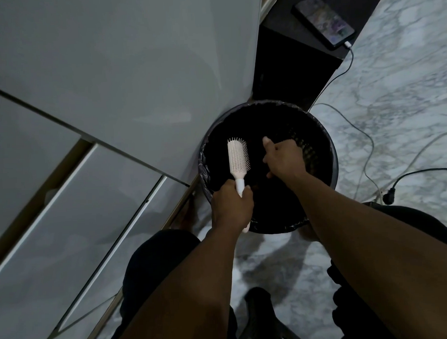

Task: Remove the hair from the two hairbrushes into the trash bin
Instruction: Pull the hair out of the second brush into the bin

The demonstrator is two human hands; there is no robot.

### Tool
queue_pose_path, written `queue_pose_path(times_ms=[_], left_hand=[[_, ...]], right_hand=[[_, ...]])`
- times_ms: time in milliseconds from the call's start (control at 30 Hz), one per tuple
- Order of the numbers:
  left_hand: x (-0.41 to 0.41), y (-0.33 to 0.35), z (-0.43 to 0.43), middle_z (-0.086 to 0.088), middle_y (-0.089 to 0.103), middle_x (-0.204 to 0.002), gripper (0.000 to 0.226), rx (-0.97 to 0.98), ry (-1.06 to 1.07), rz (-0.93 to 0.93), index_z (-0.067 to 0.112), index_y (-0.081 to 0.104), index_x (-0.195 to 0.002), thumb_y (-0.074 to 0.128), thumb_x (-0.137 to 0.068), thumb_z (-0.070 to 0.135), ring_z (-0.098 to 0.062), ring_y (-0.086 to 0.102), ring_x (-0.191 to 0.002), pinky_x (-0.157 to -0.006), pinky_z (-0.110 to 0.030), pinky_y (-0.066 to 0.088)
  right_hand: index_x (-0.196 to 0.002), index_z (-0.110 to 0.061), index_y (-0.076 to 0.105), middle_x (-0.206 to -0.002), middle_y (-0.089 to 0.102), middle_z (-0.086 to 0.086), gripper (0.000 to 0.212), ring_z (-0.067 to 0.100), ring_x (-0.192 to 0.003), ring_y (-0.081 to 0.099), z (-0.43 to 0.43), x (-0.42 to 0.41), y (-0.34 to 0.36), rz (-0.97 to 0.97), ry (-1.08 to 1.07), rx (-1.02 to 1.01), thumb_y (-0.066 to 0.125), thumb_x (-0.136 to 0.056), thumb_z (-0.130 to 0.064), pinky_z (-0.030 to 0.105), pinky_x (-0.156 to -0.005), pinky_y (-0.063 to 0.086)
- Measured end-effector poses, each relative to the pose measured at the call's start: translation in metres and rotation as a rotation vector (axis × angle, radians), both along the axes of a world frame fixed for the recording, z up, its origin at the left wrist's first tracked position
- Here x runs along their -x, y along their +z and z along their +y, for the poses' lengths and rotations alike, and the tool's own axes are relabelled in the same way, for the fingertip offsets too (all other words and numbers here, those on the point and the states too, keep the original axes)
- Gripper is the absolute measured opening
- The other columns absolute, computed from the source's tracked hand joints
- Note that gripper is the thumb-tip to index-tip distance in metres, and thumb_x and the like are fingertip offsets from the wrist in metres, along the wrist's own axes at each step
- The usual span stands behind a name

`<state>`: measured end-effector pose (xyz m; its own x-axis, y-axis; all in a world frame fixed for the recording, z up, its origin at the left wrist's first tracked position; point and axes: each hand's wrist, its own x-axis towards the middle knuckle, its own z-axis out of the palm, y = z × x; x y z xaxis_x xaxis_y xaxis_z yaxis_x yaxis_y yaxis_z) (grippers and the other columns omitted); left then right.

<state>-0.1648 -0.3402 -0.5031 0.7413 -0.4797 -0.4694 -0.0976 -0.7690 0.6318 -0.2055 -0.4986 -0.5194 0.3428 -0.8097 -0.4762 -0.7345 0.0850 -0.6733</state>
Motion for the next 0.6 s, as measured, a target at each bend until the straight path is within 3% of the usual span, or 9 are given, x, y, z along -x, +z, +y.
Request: queue_pose_path(times_ms=[33,100,133,200,233,267,367,500,600], left_hand=[[0.0,0.0,0.0,0.002,0.063,-0.073,0.022,0.005,-0.003,-0.002,0.013,0.062,-0.087,0.059,-0.095,0.033,-0.012,0.057,-0.063,-0.056,-0.026,0.037],[0.0,0.0,0.001,0.003,0.062,-0.07,0.024,0.023,-0.004,-0.001,0.013,0.061,-0.084,0.059,-0.095,0.034,-0.009,0.057,-0.061,-0.054,-0.026,0.036],[0.0,0.001,0.002,0.003,0.062,-0.069,0.024,0.035,-0.003,0.003,0.013,0.06,-0.082,0.059,-0.095,0.034,-0.009,0.057,-0.061,-0.054,-0.026,0.037],[0.0,0.004,0.003,0.003,0.062,-0.068,0.025,0.051,-0.002,0.012,0.015,0.059,-0.08,0.06,-0.095,0.034,-0.009,0.058,-0.06,-0.054,-0.026,0.037],[-0.001,0.007,0.004,0.004,0.062,-0.068,0.025,0.055,-0.004,0.017,0.015,0.059,-0.079,0.06,-0.095,0.035,-0.009,0.058,-0.06,-0.053,-0.025,0.038],[-0.001,0.009,0.005,0.004,0.062,-0.067,0.025,0.06,-0.003,0.025,0.015,0.059,-0.079,0.06,-0.095,0.035,-0.008,0.058,-0.06,-0.053,-0.025,0.038],[-0.003,0.023,0.008,0.004,0.061,-0.064,0.028,0.097,-0.004,0.054,0.014,0.059,-0.075,0.061,-0.095,0.035,-0.007,0.057,-0.057,-0.054,-0.024,0.039],[-0.007,0.054,0.009,0.004,0.058,-0.061,0.034,0.112,-0.024,0.032,0.019,0.051,-0.064,0.062,-0.093,0.034,-0.013,0.057,-0.057,-0.055,-0.025,0.038],[-0.011,0.092,0.006,0.0,0.061,-0.063,0.037,0.101,-0.053,-0.022,0.018,0.051,-0.062,0.062,-0.09,0.04,-0.023,0.064,-0.067,-0.058,-0.026,0.041]], right_hand=[[-0.077,-0.002,0.071,-0.07,0.074,0.014,0.047,0.025,-0.063,0.074,-0.001,-0.001,-0.002,0.006,0.003,0.014,0.054,-0.097,-0.041,0.03,-0.071,0.057],[-0.109,-0.006,0.066,-0.099,0.073,0.012,0.026,0.028,-0.093,0.069,-0.001,-0.001,-0.001,0.064,0.118,-0.003,0.06,-0.093,-0.026,0.032,-0.087,0.053],[-0.12,-0.01,0.061,-0.105,0.069,0.01,0.031,0.027,-0.1,0.065,0.0,0.0,0.001,0.098,0.173,-0.028,0.062,-0.091,-0.022,0.032,-0.09,0.051],[-0.103,-0.012,0.068,-0.104,0.071,0.012,0.023,0.03,-0.102,0.067,0.001,0.003,0.007,0.153,0.213,-0.028,0.063,-0.091,-0.031,0.036,-0.093,0.053],[-0.089,-0.014,0.07,-0.101,0.073,0.014,0.026,0.033,-0.103,0.068,0.003,0.006,0.012,0.182,0.229,0.0,0.06,-0.091,-0.038,0.041,-0.095,0.053],[-0.088,-0.016,0.071,-0.104,0.072,0.014,0.03,0.036,-0.107,0.067,0.004,0.008,0.015,0.236,0.277,0.016,0.058,-0.091,-0.042,0.046,-0.1,0.05],[-0.131,-0.021,0.058,-0.132,0.06,0.011,0.047,0.034,-0.131,0.05,0.009,0.014,0.033,0.416,0.507,0.055,0.06,-0.09,-0.043,0.057,-0.113,0.034],[-0.139,-0.009,0.051,-0.138,0.058,0.016,0.052,0.033,-0.125,0.056,-0.001,0.016,0.074,0.38,0.684,0.019,0.061,-0.094,-0.034,0.038,-0.104,0.046],[-0.137,-0.003,0.056,-0.141,0.056,0.016,0.05,0.032,-0.126,0.055,-0.011,0.012,0.124,0.364,0.787,0.061,0.059,-0.097,-0.032,0.034,-0.102,0.045]])
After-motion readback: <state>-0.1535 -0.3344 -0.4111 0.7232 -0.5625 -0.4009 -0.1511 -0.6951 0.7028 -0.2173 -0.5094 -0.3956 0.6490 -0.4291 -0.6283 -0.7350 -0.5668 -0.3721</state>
